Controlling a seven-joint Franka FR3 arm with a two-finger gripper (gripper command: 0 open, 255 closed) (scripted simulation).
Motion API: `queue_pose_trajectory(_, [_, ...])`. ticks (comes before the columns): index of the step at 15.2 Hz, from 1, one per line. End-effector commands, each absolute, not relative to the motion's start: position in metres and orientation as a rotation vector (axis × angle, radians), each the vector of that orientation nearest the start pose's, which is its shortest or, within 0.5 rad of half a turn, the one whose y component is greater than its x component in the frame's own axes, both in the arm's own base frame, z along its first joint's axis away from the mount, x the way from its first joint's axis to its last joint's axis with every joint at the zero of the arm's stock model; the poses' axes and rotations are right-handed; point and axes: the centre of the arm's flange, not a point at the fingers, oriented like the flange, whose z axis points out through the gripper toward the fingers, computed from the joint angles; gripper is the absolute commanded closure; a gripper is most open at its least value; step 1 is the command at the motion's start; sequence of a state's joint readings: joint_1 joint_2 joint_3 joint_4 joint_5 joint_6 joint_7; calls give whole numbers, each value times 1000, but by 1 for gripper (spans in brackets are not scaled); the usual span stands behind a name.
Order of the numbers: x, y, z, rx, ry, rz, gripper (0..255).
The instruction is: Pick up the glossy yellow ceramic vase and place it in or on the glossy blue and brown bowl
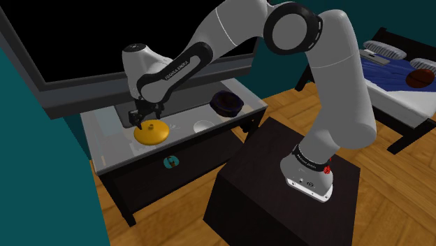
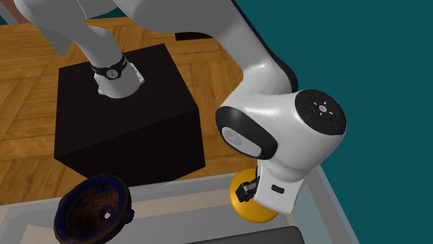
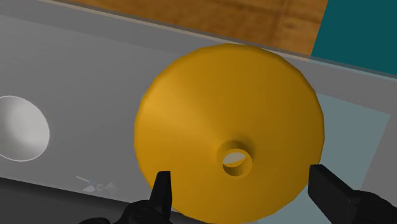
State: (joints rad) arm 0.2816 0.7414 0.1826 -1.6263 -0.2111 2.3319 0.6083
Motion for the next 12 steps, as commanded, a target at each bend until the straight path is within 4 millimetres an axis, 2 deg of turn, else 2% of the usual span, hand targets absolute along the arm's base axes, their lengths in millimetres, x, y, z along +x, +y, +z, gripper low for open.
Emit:
queue_pose_trajectory(1, [623, 291, 190, -3174, 67, 3, 0])
queue_pose_trajectory(2, [623, 291, 190, -3174, 67, 3, 255])
queue_pose_trajectory(11, [623, 291, 190, -3174, 67, 3, 255])
queue_pose_trajectory(12, [623, 291, 195, -3174, 67, 3, 255])
